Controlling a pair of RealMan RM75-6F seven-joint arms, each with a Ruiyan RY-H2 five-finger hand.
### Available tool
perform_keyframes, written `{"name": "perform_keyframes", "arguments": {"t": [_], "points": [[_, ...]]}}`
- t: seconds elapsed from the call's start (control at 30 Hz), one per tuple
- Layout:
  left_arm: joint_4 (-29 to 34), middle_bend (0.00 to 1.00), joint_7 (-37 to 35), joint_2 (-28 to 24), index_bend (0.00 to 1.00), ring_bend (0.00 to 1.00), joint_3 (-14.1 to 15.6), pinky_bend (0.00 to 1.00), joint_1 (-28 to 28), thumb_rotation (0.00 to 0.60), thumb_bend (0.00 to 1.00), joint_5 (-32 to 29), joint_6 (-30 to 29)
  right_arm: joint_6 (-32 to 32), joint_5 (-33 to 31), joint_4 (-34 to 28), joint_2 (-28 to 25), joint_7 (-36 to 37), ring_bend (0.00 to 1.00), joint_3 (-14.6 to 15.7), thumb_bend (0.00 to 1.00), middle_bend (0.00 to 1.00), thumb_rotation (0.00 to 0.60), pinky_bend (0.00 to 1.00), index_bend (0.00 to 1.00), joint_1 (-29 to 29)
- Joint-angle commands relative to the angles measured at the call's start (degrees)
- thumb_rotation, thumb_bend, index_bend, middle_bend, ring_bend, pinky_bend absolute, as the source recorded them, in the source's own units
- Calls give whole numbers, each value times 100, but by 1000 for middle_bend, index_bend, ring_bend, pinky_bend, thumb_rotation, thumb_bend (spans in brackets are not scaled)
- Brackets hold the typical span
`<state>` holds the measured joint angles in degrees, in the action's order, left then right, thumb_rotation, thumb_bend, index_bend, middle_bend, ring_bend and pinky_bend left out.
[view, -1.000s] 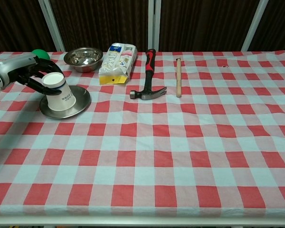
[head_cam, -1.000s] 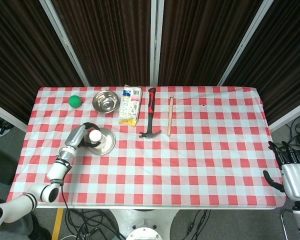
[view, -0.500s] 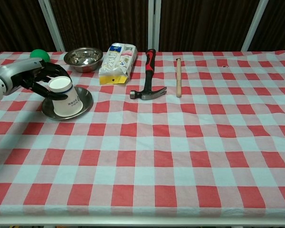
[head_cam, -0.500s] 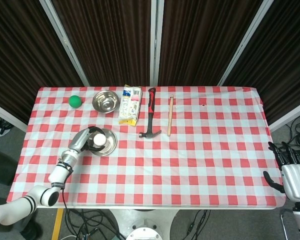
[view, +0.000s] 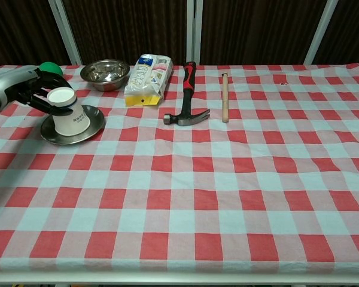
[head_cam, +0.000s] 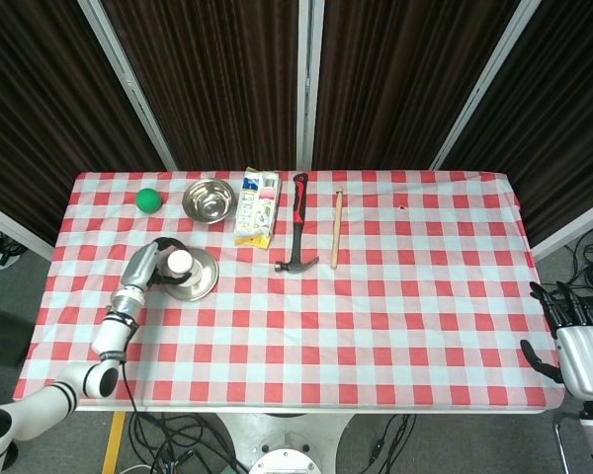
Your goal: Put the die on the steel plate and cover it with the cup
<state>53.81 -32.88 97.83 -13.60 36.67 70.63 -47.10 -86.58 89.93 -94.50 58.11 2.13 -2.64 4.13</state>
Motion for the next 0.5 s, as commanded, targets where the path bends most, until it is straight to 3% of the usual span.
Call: {"name": "perform_keyframes", "arguments": {"t": [0.03, 0.17, 0.4, 0.5], "points": [[650, 324, -194, -297, 462, 184, 178, 210, -92, 600, 305, 324, -61, -2, -9, -5, 5, -6, 16, -1, 252, 210, 600, 148, 47, -4], [769, 324, -189, -334, 462, 183, 217, 210, -53, 600, 305, 402, -45, 12, -39, -25, 6, -36, 16, -7, 251, 210, 600, 148, 47, -5], [-217, 323, 181, 110, 463, 183, -107, 209, 126, 600, 308, -152, 136, 35, -45, -56, -16, -61, 16, -19, 252, 210, 600, 148, 47, 11], [-312, 323, 166, 165, 463, 183, -161, 209, 105, 600, 308, -271, 196, 46, -24, -65, -13, -60, 16, -8, 251, 210, 600, 148, 47, 17]]}}
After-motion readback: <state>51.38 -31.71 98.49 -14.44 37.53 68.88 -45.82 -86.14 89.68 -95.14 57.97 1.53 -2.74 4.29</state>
